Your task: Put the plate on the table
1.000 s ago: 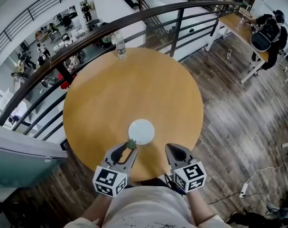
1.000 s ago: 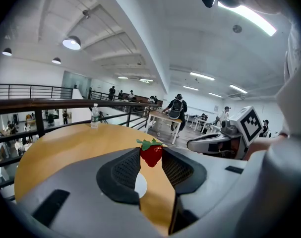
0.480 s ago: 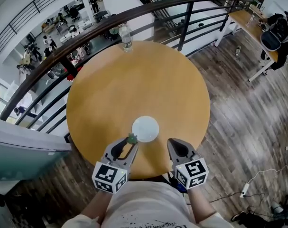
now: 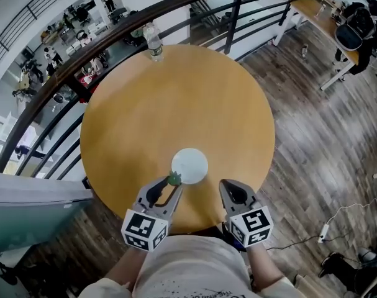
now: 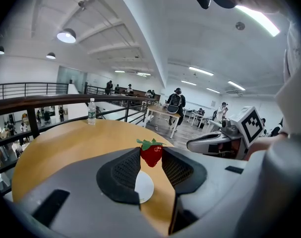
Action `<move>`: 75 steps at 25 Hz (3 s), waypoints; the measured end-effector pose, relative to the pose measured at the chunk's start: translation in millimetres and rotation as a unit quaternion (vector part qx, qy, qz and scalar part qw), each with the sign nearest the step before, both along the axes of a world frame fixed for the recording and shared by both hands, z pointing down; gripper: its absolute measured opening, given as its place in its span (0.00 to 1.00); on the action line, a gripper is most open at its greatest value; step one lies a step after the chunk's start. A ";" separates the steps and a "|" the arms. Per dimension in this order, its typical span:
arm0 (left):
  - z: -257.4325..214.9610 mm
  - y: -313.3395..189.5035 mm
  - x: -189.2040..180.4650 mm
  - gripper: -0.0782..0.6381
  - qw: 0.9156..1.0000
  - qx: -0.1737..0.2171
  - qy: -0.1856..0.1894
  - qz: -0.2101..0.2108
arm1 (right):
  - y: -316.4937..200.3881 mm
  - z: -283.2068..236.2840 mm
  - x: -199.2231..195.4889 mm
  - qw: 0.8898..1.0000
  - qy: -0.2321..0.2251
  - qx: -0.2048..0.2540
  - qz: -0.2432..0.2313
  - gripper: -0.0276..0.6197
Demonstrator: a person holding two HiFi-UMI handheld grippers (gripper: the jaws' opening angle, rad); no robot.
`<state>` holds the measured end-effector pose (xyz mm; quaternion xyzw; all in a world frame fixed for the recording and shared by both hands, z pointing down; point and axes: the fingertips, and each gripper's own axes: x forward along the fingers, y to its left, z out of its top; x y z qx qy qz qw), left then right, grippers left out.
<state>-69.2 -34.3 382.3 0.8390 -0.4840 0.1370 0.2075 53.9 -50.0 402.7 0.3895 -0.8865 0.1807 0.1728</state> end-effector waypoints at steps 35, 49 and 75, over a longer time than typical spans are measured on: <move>174.2 -62.0 5.4 0.32 0.988 -0.080 -0.109 0.078 | -50.9 136.2 -12.2 0.997 0.020 -0.069 0.033 0.07; 223.7 -67.1 20.2 0.32 0.970 -0.094 -0.182 0.128 | -43.7 164.8 0.5 0.994 0.019 -0.092 0.053 0.07; 264.2 -76.8 35.7 0.32 0.949 -0.138 -0.231 0.164 | -42.7 185.5 13.5 0.991 0.005 -0.114 0.073 0.07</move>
